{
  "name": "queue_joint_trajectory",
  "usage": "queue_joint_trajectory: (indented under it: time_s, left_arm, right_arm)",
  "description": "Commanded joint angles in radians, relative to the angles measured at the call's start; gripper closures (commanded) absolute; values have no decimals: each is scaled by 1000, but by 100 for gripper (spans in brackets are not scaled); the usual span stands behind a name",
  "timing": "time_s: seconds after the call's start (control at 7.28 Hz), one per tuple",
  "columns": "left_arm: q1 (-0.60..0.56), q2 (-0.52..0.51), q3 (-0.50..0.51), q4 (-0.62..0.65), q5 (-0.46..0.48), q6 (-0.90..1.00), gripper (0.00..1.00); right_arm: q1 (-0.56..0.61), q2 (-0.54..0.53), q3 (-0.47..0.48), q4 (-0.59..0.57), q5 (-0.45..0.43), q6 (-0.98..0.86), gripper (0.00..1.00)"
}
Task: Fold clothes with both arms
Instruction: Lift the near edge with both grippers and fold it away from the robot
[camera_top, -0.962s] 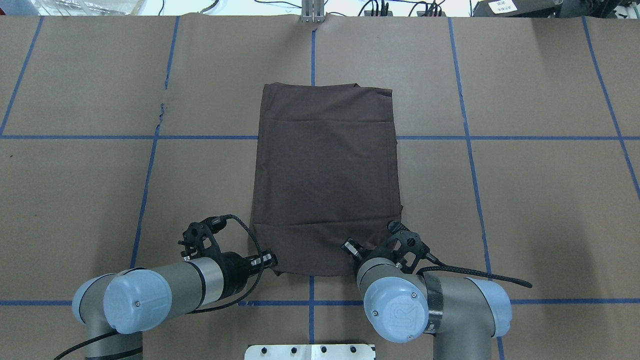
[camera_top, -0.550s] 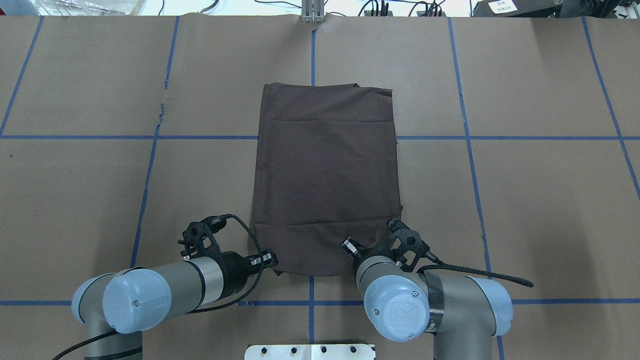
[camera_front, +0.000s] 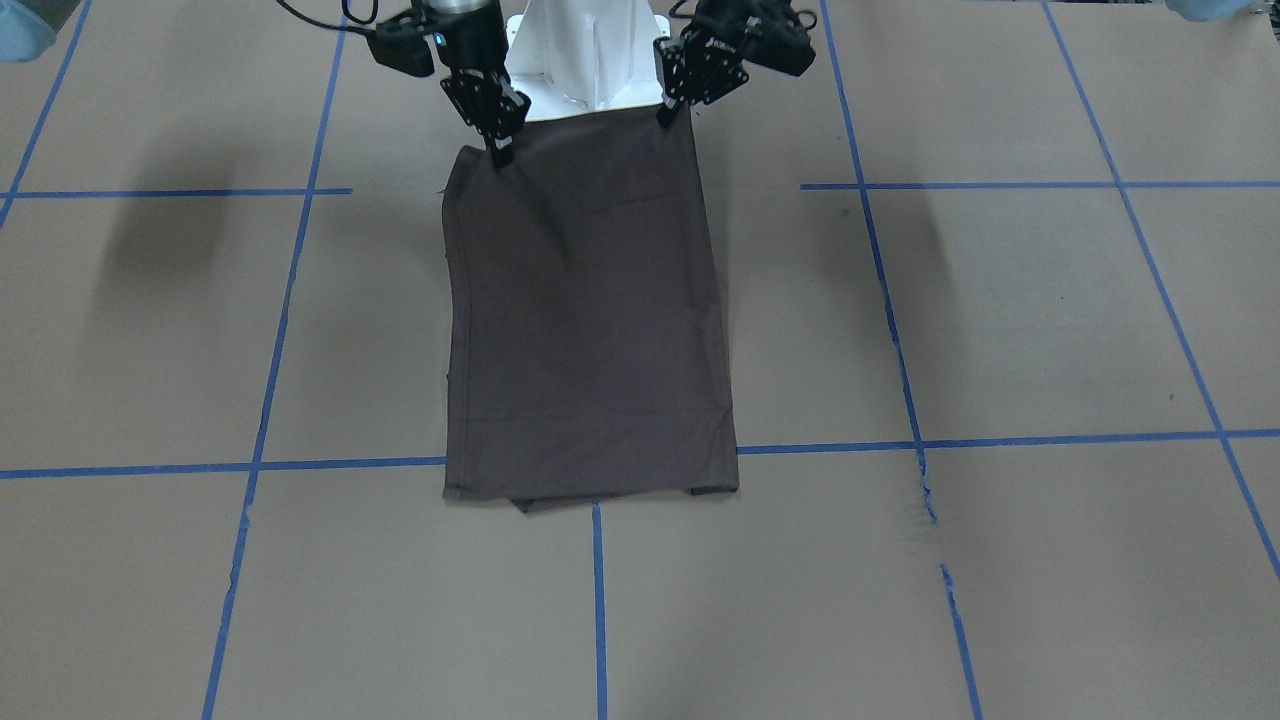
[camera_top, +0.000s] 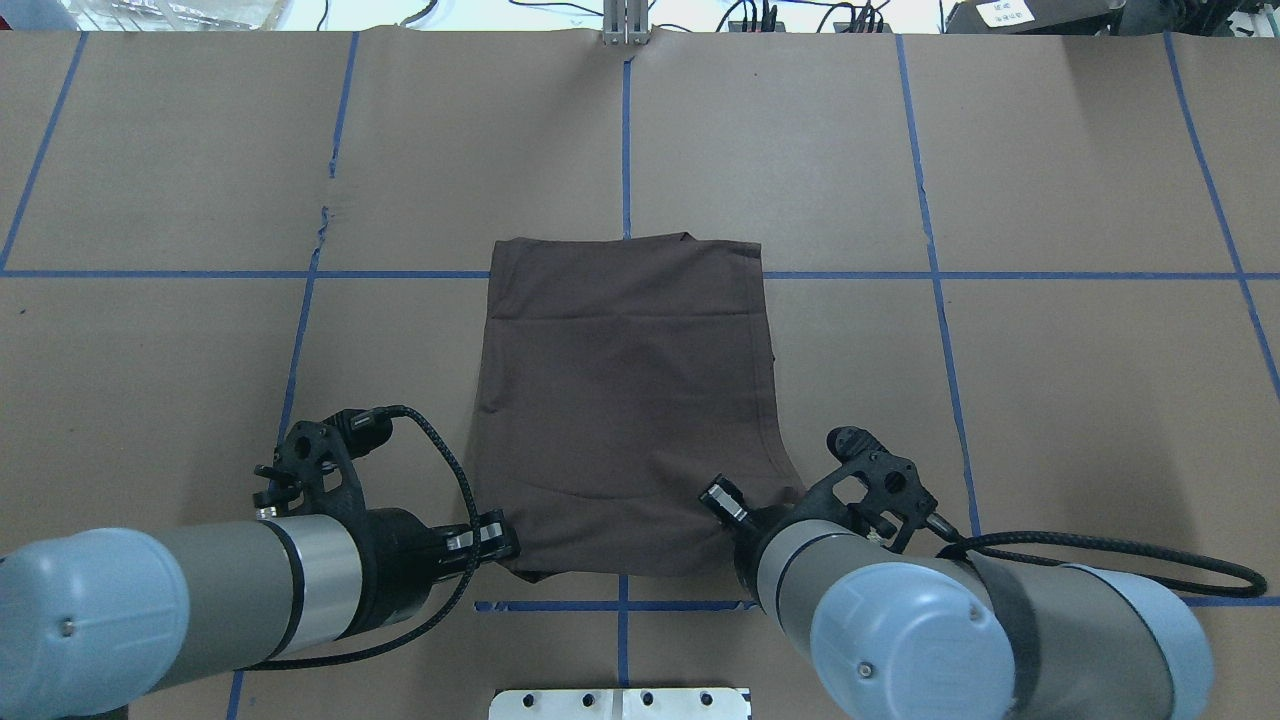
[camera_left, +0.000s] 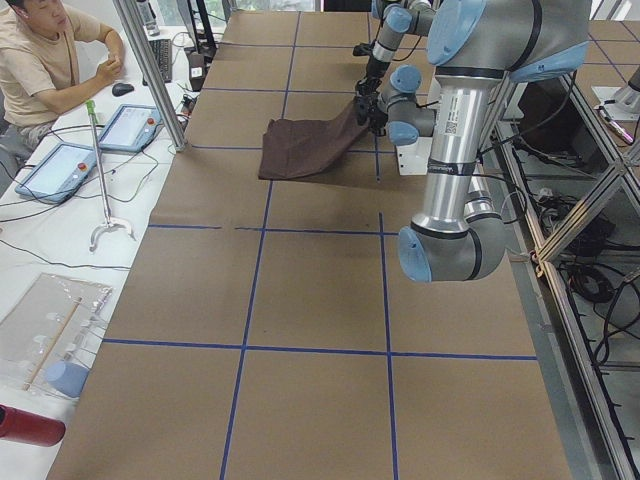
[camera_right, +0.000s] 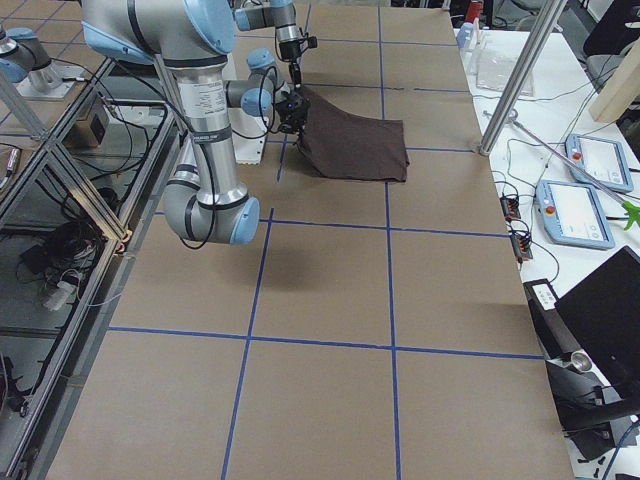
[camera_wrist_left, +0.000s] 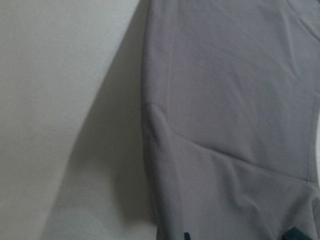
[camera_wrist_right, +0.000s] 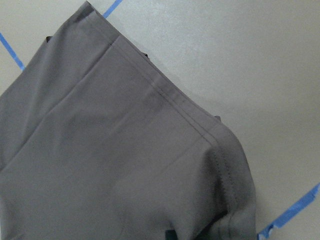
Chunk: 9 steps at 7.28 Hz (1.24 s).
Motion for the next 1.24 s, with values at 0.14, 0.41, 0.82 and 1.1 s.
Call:
queue_joint_trajectory:
  time_s: [0.14, 0.41, 0.82, 1.1]
  left_arm:
    - [-40, -65, 29, 98, -4, 27, 100]
    - [-197, -144, 148, 98, -51, 168, 100]
    - [-343, -268, 370, 80, -90, 277, 100]
    - [-372, -290, 530, -31, -89, 294, 100]
  right_arm:
    - [20, 59, -56, -44, 6, -10, 100]
    - [136, 151, -157, -41, 13, -84, 100]
    - [271, 257, -442, 148, 70, -157, 100]
    - [307, 286, -613, 264, 76, -188, 100]
